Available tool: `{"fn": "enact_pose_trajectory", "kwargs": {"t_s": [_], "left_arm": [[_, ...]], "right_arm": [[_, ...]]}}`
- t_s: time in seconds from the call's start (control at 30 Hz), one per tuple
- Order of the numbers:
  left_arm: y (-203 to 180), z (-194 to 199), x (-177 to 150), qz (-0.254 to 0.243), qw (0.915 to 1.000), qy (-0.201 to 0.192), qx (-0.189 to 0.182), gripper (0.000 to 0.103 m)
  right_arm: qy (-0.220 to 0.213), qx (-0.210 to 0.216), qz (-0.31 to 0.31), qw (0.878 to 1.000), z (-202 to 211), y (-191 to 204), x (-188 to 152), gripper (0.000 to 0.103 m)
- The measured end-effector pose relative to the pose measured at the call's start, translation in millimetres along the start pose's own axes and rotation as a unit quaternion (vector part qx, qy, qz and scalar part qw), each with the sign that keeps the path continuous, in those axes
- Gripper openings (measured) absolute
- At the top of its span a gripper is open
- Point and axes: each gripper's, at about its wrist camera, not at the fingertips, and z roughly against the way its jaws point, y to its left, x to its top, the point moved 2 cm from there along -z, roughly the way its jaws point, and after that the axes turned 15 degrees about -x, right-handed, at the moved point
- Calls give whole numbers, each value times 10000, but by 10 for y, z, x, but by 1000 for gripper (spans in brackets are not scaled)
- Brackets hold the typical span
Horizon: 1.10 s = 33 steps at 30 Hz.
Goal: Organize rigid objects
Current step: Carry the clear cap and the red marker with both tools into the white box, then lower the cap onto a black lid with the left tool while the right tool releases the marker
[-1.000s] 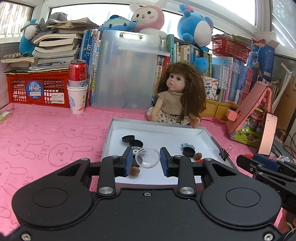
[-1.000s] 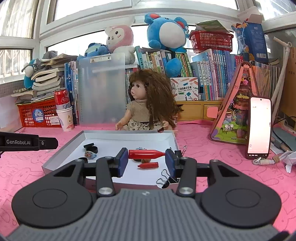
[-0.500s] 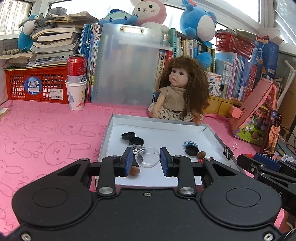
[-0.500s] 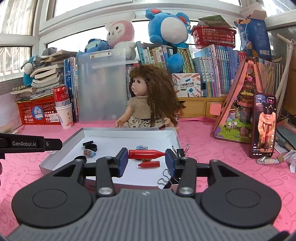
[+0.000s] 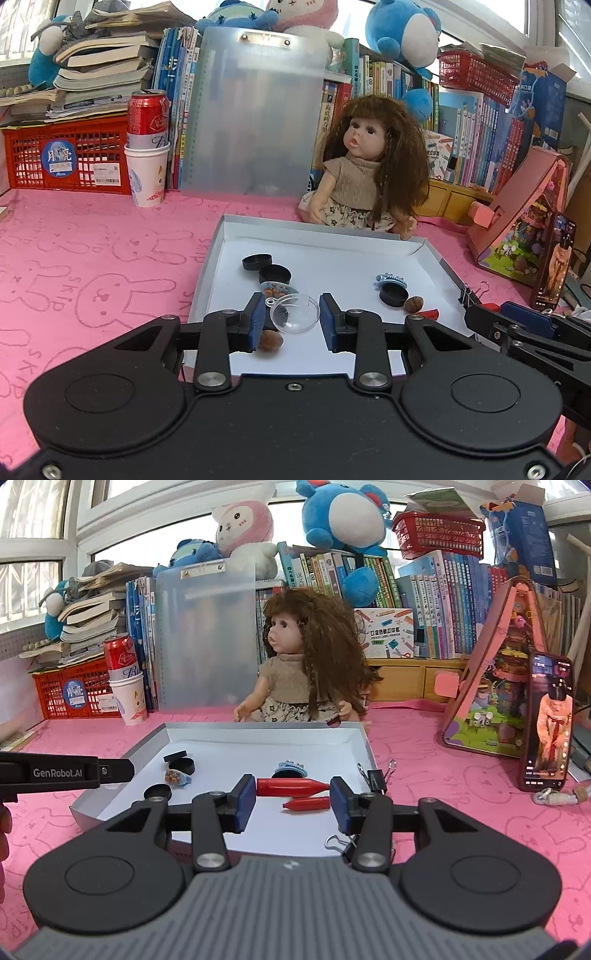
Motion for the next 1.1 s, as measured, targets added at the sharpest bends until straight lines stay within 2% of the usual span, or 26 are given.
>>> {"fn": "enact_pose_trajectory", "kwargs": {"t_s": [0.43,1.1], "left_arm": [[113,-320,1,160,9995,237,136,30],[237,-702,-25,233,9978,541,302,30]], "right_arm": [[63,42,196,9998,-264,119,86,49],[774,470,-118,9958,-725,135,-3,49]]}}
